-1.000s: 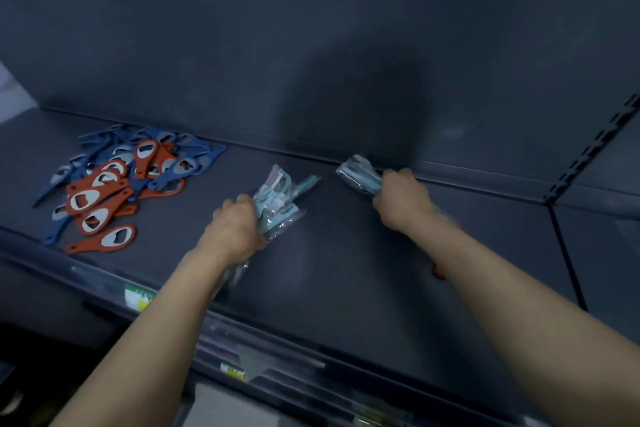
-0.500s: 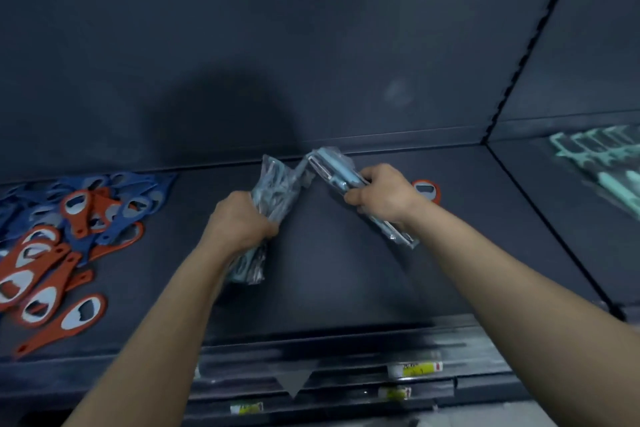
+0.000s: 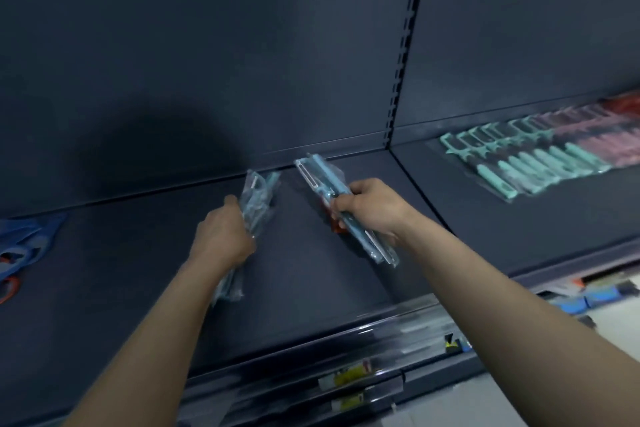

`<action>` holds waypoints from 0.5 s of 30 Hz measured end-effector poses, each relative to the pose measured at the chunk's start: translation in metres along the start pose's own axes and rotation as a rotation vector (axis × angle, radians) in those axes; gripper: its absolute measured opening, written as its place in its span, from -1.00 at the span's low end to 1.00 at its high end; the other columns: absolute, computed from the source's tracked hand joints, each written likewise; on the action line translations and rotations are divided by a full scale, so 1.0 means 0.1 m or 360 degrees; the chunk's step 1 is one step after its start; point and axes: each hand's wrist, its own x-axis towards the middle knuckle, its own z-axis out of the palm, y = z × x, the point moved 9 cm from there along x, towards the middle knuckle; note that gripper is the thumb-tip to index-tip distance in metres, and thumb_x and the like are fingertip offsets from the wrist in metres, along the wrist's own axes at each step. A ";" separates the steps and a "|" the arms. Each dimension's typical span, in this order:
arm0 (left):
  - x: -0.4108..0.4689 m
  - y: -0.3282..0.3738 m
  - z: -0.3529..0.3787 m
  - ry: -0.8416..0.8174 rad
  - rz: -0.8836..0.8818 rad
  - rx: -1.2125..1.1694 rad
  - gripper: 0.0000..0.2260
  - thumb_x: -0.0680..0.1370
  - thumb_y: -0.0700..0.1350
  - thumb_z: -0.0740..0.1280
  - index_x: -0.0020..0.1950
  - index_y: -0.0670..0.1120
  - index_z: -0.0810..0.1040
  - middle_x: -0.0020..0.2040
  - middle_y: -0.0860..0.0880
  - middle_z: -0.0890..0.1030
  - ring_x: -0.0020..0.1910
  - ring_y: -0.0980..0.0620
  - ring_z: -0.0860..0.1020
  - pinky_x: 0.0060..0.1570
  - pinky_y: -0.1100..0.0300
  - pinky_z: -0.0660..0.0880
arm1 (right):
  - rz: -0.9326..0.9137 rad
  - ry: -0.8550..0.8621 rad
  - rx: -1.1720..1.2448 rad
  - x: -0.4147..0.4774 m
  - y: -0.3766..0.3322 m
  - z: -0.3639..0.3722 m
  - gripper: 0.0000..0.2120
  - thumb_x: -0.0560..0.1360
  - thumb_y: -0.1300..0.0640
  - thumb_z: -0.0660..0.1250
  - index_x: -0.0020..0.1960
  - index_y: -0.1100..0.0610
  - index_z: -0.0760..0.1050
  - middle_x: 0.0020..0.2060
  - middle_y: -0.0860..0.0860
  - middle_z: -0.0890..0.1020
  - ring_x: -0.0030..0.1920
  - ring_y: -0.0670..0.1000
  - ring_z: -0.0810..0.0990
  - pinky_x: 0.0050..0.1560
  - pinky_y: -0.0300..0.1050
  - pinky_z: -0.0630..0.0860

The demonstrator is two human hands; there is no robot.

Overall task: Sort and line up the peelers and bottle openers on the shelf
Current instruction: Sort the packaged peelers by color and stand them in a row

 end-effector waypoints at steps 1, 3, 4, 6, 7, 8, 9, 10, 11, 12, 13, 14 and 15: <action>-0.01 0.04 0.01 0.0011 -0.0043 -0.0007 -0.71 0.37 -0.21 0.36 0.01 -0.12 0.33 -0.13 -0.10 0.48 -0.20 -0.10 0.47 -0.26 0.12 0.39 | 0.0000 0.0001 0.0002 -0.01 0.03 -0.10 -0.98 0.38 0.27 0.34 -0.19 0.23 0.54 -0.41 0.10 0.59 -0.40 0.05 0.55 -0.39 -0.19 0.48; -0.04 0.15 0.01 0.0030 -0.0103 -0.0093 -0.70 0.34 -0.20 0.39 -0.01 -0.12 0.36 -0.14 -0.10 0.48 -0.18 -0.12 0.48 -0.27 0.12 0.38 | -0.0034 0.0014 -0.0019 0.00 0.08 -0.31 -0.96 0.40 0.27 0.33 -0.15 0.21 0.50 -0.40 0.09 0.58 -0.43 0.04 0.54 -0.38 -0.16 0.49; -0.04 0.25 0.00 0.0055 -0.0109 -0.0168 -0.71 0.32 -0.19 0.40 -0.03 -0.12 0.38 -0.14 -0.10 0.50 -0.18 -0.11 0.49 -0.29 0.14 0.38 | -0.0051 0.0009 -0.0012 0.00 0.10 -0.41 -0.95 0.44 0.27 0.31 -0.10 0.21 0.46 -0.37 0.08 0.56 -0.43 0.05 0.56 -0.36 -0.12 0.52; -0.08 0.53 -0.01 0.0119 -0.0065 -0.0348 -0.76 0.29 -0.19 0.41 -0.10 -0.10 0.44 -0.20 -0.07 0.53 -0.22 -0.07 0.52 -0.37 0.18 0.36 | -0.0041 -0.0024 0.0078 0.01 0.18 -0.60 -0.95 0.52 0.26 0.25 -0.03 0.19 0.38 -0.32 0.09 0.54 -0.41 0.08 0.59 -0.26 -0.02 0.59; -0.10 0.72 0.00 0.0139 -0.0025 -0.0470 -0.80 0.29 -0.19 0.42 -0.15 -0.09 0.47 -0.24 -0.04 0.54 -0.25 -0.04 0.53 -0.39 0.21 0.36 | -0.0030 -0.0042 0.0133 0.01 0.22 -0.70 -0.95 0.53 0.26 0.23 -0.02 0.19 0.37 -0.32 0.11 0.55 -0.41 0.09 0.59 -0.23 0.03 0.61; -0.14 0.91 0.02 0.0145 0.0008 -0.0641 -0.84 0.29 -0.21 0.43 -0.20 -0.09 0.50 -0.28 -0.03 0.56 -0.29 -0.02 0.54 -0.39 0.22 0.39 | -0.0030 -0.0054 0.0176 0.01 0.25 -0.81 -0.95 0.54 0.28 0.23 -0.02 0.18 0.37 -0.32 0.12 0.55 -0.43 0.09 0.59 -0.25 0.03 0.61; -0.17 1.10 0.07 0.0133 0.0016 -0.0842 -0.86 0.29 -0.24 0.44 -0.23 -0.09 0.53 -0.31 -0.03 0.58 -0.35 0.01 0.55 -0.41 0.23 0.42 | -0.0036 -0.0059 0.0212 0.01 0.28 -0.92 -0.95 0.53 0.29 0.23 -0.03 0.19 0.37 -0.33 0.13 0.56 -0.45 0.09 0.58 -0.30 -0.01 0.61; -0.20 1.29 0.13 0.0104 0.0000 -0.1036 -0.87 0.29 -0.28 0.44 -0.26 -0.10 0.55 -0.36 -0.03 0.59 -0.43 0.05 0.55 -0.46 0.26 0.45 | -0.0039 -0.0060 0.0260 0.00 0.31 -1.03 -0.94 0.52 0.31 0.24 -0.04 0.20 0.38 -0.33 0.14 0.55 -0.47 0.08 0.57 -0.35 -0.06 0.59; -0.23 1.46 0.21 0.0060 -0.0029 -0.1196 -0.86 0.29 -0.33 0.42 -0.27 -0.12 0.56 -0.41 -0.02 0.58 -0.51 0.09 0.54 -0.53 0.30 0.43 | -0.0026 -0.0063 0.0321 -0.01 0.35 -1.14 -0.93 0.51 0.33 0.24 -0.04 0.21 0.40 -0.33 0.15 0.55 -0.47 0.08 0.56 -0.39 -0.09 0.58; -0.26 1.62 0.30 0.0002 -0.0068 -0.1323 -0.85 0.29 -0.36 0.41 -0.26 -0.13 0.57 -0.46 0.00 0.57 -0.56 0.11 0.53 -0.58 0.32 0.41 | 0.0002 -0.0069 0.0393 -0.02 0.40 -1.25 -0.93 0.50 0.35 0.25 -0.04 0.23 0.41 -0.33 0.16 0.55 -0.47 0.08 0.55 -0.39 -0.10 0.57; -0.29 1.77 0.40 -0.0059 -0.0108 -0.1432 -0.85 0.30 -0.38 0.40 -0.25 -0.14 0.57 -0.47 -0.01 0.57 -0.57 0.11 0.54 -0.57 0.32 0.41 | 0.0038 -0.0082 0.0468 -0.02 0.45 -1.34 -0.92 0.49 0.36 0.25 -0.04 0.24 0.42 -0.32 0.17 0.55 -0.46 0.08 0.56 -0.38 -0.11 0.57; -0.31 1.90 0.49 -0.0116 -0.0144 -0.1525 -0.85 0.30 -0.39 0.39 -0.24 -0.16 0.58 -0.47 -0.03 0.58 -0.56 0.09 0.55 -0.54 0.29 0.44 | 0.0071 -0.0102 0.0538 -0.03 0.50 -1.43 -0.91 0.49 0.37 0.24 -0.03 0.25 0.43 -0.31 0.18 0.56 -0.44 0.08 0.57 -0.38 -0.12 0.58; -0.33 2.03 0.57 -0.0171 -0.0166 -0.1608 -0.85 0.31 -0.40 0.38 -0.23 -0.17 0.58 -0.45 -0.05 0.59 -0.54 0.06 0.56 -0.51 0.26 0.47 | 0.0096 -0.0126 0.0598 -0.04 0.53 -1.50 -0.90 0.48 0.39 0.24 -0.03 0.26 0.44 -0.31 0.18 0.57 -0.43 0.08 0.58 -0.37 -0.12 0.57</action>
